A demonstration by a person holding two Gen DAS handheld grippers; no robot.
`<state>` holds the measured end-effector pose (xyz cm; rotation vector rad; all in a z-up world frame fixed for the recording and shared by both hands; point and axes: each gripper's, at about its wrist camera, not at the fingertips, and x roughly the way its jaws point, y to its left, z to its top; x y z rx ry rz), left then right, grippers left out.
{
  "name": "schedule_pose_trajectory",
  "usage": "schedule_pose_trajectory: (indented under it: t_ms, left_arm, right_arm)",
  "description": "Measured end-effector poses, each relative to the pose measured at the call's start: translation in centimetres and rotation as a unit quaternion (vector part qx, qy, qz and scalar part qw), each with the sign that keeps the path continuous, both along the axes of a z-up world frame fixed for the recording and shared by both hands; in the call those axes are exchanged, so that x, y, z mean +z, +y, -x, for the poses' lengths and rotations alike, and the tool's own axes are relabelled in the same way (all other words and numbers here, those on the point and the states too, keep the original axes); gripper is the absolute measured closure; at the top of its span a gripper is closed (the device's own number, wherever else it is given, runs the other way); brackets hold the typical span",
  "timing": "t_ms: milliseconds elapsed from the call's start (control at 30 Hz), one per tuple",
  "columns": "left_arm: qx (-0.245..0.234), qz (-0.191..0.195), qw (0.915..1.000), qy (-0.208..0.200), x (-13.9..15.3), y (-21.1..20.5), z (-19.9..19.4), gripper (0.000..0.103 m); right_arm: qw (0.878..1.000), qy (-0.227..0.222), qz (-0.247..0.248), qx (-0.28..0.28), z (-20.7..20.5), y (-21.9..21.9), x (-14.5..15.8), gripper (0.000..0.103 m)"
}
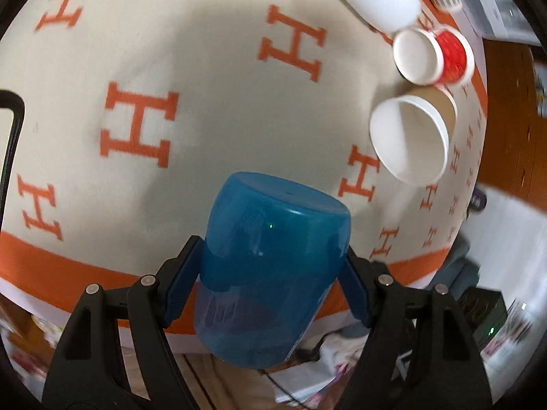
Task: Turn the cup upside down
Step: 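Lift the blue cup with the left gripper and rotate its base upward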
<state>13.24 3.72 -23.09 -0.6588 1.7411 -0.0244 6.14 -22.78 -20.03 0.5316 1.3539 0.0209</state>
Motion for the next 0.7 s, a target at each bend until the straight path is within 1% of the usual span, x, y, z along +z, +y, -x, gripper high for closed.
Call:
schedule_pose_trajectory:
  t_ms: [133, 267, 333, 400, 533, 700]
  left_arm:
    - [0.035, -0.002, 0.9994, -0.002, -1.3, -0.5, 0.6, 0.03]
    - [0.045, -0.011, 0.9987, -0.018, -1.4, -1.4, 0.6, 0.03]
    - [0.038, -0.01, 0.9991, -0.018, -1.6, -2.0, 0.5, 0.029]
    - [0.028, -0.011, 0.9995, -0.013, -1.7, -2.4, 0.4, 0.025]
    - [0.008, -0.018, 0.9997, -0.012, -1.7, -3.6, 0.7, 0.024]
    - [-0.019, -0.028, 0.9993, -0.018, -0.9, -4.4, 1.0, 0.024]
  right_arm:
    - [1.0, 0.004, 0.002, 0.016, -0.4, -0.8, -0.4, 0.014]
    - [1.0, 0.004, 0.002, 0.029, -0.5, -1.2, -0.6, 0.014]
    - [0.999, 0.005, 0.001, 0.033, -0.4, -1.2, -0.6, 0.014]
    - [0.999, 0.005, 0.0, 0.037, -0.5, -1.2, -0.7, 0.014]
    - [0.999, 0.003, -0.002, 0.043, -0.3, -1.0, -0.6, 0.014]
    - [0.999, -0.002, -0.004, 0.047, -0.1, -0.6, -0.4, 0.014]
